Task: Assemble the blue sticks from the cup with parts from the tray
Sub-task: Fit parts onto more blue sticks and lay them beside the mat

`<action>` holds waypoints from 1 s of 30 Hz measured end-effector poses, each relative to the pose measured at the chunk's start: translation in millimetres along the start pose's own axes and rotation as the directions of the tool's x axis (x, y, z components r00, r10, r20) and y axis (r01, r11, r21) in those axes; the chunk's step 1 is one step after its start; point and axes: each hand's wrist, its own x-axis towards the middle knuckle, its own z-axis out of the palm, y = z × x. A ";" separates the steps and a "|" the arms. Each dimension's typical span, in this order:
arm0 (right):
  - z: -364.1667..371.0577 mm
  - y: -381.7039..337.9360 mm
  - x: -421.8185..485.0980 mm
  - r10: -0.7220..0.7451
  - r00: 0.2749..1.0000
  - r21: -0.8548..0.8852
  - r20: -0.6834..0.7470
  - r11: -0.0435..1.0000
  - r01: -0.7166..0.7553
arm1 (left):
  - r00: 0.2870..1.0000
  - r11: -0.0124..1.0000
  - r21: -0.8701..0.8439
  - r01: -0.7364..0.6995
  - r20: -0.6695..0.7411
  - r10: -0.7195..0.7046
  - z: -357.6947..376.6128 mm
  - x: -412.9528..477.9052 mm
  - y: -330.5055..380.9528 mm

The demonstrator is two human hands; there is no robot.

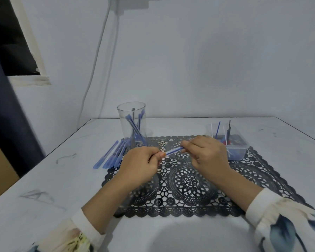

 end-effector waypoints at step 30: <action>9.0 -7.7 -3.9 0.133 0.971 0.251 0.198 0.951 -0.181 | 0.985 0.959 0.264 -0.098 -0.112 0.131 2.7 0.8 -14.7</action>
